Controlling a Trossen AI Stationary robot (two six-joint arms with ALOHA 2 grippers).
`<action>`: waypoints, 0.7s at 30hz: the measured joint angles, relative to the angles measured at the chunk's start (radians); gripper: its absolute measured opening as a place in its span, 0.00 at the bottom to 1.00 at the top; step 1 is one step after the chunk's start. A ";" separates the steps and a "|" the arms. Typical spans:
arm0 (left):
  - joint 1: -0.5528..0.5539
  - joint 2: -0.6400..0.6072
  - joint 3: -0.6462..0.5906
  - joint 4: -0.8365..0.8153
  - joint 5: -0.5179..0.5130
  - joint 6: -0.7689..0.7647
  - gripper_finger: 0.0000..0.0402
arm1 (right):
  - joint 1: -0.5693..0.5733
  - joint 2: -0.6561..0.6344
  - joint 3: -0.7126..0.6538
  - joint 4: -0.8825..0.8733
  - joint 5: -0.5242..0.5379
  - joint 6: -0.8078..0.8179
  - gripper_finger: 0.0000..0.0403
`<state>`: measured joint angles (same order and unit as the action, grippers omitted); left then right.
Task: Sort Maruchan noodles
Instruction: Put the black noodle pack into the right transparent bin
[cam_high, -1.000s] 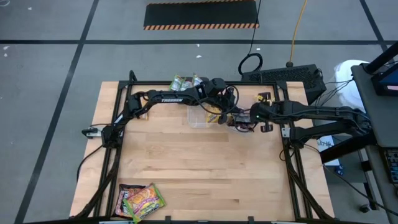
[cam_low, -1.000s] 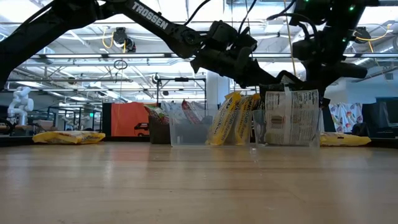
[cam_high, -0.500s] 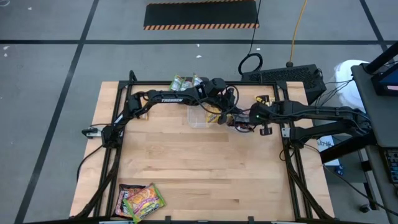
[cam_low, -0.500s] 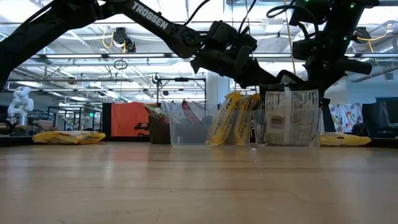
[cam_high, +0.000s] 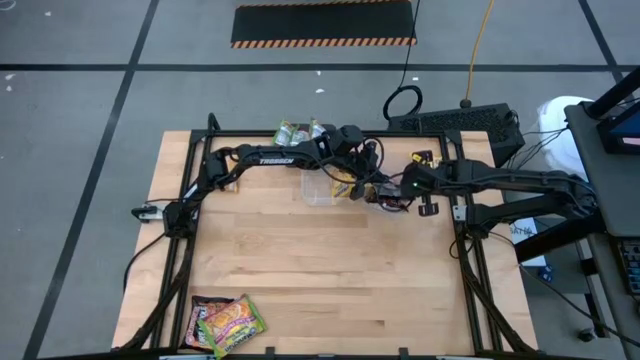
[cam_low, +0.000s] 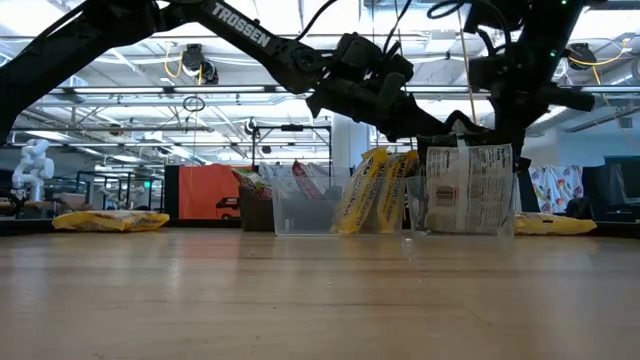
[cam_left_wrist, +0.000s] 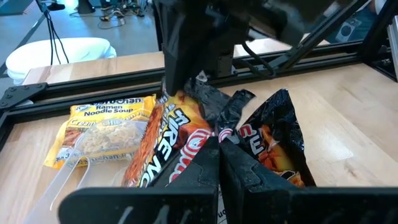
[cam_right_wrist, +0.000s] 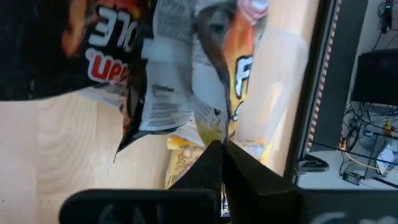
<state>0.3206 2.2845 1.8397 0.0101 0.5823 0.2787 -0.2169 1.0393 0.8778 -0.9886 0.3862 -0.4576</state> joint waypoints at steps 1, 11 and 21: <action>0.001 -0.002 0.000 0.000 0.000 0.000 0.00 | 0.000 0.000 0.011 -0.006 -0.001 0.000 0.00; 0.015 -0.011 0.000 0.005 0.000 -0.003 0.00 | 0.003 0.000 0.100 -0.044 -0.052 -0.027 0.00; 0.017 -0.011 0.000 0.046 0.000 0.000 0.00 | 0.003 0.000 0.208 -0.092 -0.056 -0.038 0.00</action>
<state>0.3375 2.2730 1.8396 0.0562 0.5823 0.2783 -0.2142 1.0393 1.0854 -1.0808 0.3304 -0.4953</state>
